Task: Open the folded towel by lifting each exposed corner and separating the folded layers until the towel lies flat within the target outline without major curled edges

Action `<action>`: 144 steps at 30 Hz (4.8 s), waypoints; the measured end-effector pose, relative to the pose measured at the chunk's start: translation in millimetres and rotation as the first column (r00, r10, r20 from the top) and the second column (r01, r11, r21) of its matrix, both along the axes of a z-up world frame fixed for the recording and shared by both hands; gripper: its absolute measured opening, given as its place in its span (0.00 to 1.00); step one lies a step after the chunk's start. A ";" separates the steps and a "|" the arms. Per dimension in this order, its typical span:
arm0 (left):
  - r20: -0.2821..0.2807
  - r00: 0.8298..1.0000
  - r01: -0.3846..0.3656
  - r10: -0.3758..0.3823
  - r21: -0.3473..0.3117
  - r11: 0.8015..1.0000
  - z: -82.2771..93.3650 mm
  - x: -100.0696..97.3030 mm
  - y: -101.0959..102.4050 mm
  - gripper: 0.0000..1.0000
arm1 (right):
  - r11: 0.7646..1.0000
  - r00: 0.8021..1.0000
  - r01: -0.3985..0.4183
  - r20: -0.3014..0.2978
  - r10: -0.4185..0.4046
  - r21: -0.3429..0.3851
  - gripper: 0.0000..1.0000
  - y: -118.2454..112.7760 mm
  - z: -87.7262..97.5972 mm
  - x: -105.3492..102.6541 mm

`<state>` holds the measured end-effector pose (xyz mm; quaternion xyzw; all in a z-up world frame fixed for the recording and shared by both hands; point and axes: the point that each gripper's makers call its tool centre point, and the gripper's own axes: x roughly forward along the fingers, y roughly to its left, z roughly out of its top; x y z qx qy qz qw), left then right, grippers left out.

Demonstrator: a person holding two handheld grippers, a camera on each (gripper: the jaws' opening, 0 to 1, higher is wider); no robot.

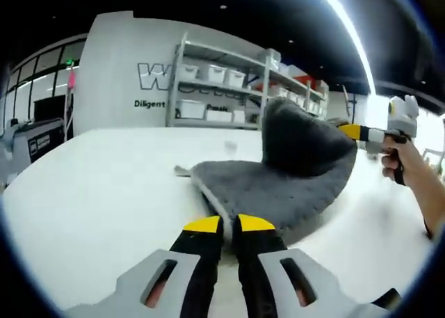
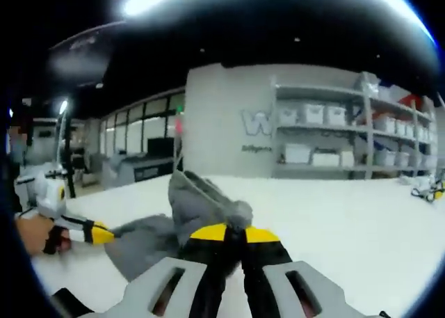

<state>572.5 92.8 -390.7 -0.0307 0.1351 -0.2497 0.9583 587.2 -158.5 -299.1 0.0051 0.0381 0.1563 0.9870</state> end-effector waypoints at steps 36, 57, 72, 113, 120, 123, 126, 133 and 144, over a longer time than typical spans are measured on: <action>0.036 0.999 0.020 -0.020 0.015 1.000 6.0 -11.3 1.4 0.08 | 0.975 0.970 0.099 -0.200 -0.139 -0.200 0.24 -67.2 -77.6 -45.1; 0.020 1.000 0.023 -0.024 0.052 0.998 1.8 -13.8 3.5 0.08 | 0.977 0.974 -0.003 -0.222 -0.045 -0.212 0.39 -49.0 -88.3 -40.4; 0.025 0.999 0.026 -0.028 0.088 0.996 4.3 -21.1 8.0 0.07 | 0.984 0.959 -0.017 -0.282 -0.034 -0.176 0.06 -45.6 -101.5 -43.4; 0.147 0.985 0.107 -0.091 -0.105 0.989 30.3 -35.5 15.7 0.04 | 0.978 0.977 -0.139 -0.180 0.110 -0.158 0.00 -35.7 -96.7 -48.0; 0.154 0.981 0.138 -0.120 -0.113 0.984 32.1 -39.1 10.4 0.04 | 0.979 0.977 -0.144 -0.179 0.117 -0.143 0.00 -33.1 -97.5 -48.6; 0.156 0.978 0.153 -0.139 -0.082 0.985 29.6 -41.6 9.5 0.04 | 0.977 0.977 -0.147 -0.179 0.118 -0.157 0.00 -33.0 -98.6 -48.9; 0.156 0.973 0.162 -0.171 0.070 0.984 19.3 -45.5 7.6 0.04 | 0.969 0.976 -0.152 -0.182 0.116 -0.195 0.00 -30.7 -99.6 -51.7; 0.102 0.978 0.158 -0.181 0.204 0.966 2.3 -55.9 6.8 0.04 | 0.956 0.973 -0.167 -0.194 0.121 -0.242 0.00 -30.5 -100.3 -61.4; 0.081 0.974 0.203 -0.211 0.098 0.974 2.2 -70.5 7.9 0.05 | 0.958 0.972 -0.170 -0.197 0.125 -0.231 0.00 -29.5 -101.3 -75.7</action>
